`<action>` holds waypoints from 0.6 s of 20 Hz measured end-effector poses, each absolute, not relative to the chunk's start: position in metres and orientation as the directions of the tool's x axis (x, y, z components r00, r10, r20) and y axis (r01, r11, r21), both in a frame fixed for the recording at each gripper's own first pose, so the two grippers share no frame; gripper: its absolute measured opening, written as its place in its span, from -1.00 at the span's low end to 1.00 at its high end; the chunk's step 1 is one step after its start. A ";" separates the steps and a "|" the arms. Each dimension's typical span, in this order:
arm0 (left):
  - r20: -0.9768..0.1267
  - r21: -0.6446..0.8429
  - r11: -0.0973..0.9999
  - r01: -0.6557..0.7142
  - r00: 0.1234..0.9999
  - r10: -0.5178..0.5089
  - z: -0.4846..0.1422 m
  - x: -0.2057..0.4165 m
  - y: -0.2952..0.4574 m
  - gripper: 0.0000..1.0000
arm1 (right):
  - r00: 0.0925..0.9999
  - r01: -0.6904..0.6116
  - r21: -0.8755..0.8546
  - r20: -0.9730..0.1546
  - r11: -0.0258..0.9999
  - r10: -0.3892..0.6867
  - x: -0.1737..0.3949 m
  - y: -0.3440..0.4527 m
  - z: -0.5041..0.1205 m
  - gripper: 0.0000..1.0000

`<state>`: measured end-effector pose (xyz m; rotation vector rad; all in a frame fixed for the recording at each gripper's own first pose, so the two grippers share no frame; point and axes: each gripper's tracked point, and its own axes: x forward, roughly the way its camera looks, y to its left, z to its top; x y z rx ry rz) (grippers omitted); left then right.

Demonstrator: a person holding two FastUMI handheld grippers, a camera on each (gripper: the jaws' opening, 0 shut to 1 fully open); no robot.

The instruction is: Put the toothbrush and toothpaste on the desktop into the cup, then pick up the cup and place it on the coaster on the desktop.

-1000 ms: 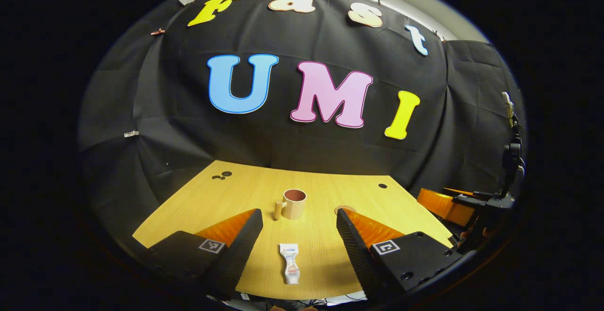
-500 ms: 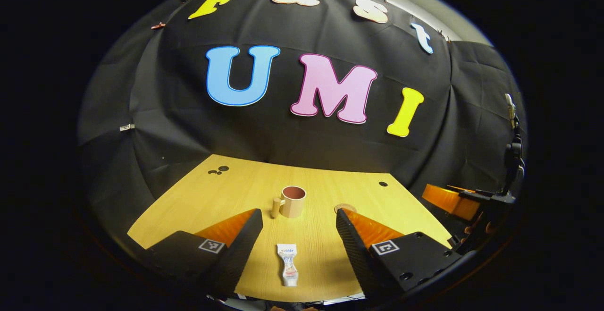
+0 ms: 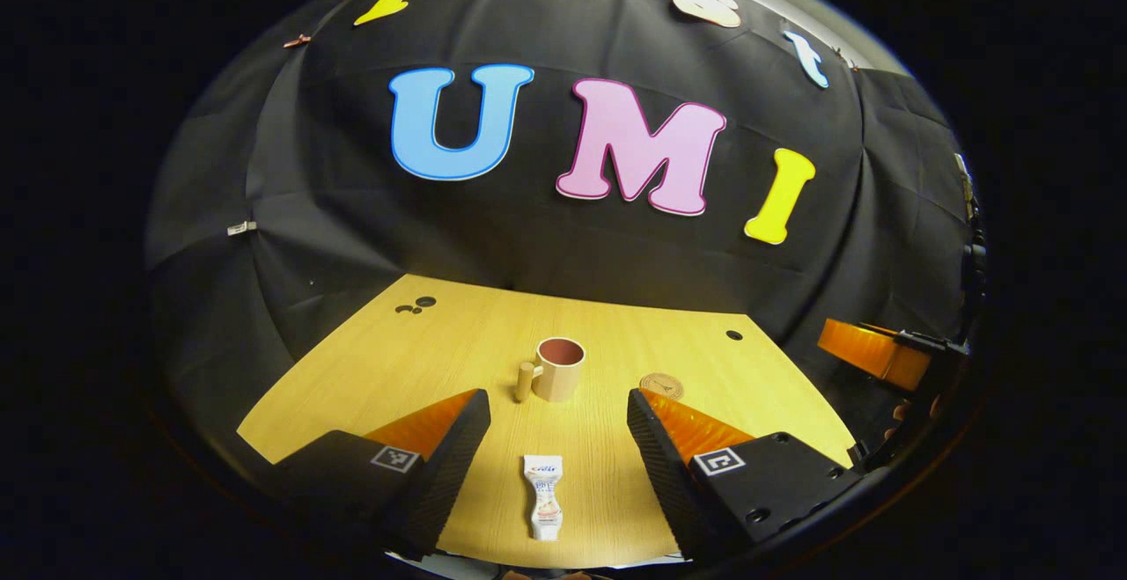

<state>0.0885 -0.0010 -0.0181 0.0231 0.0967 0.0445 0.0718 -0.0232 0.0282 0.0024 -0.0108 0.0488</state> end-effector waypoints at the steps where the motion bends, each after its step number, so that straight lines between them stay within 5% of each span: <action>1: -0.110 0.022 0.999 -0.047 0.993 0.049 -0.023 0.094 0.000 0.94 | 0.999 -0.052 0.002 0.013 0.999 0.052 0.076 -0.025 0.031 0.96; 12: -0.370 0.088 0.996 -0.020 0.927 0.051 -0.141 0.145 0.001 0.94 | 0.995 -0.097 -0.017 -0.010 0.995 0.097 0.111 -0.040 0.032 0.96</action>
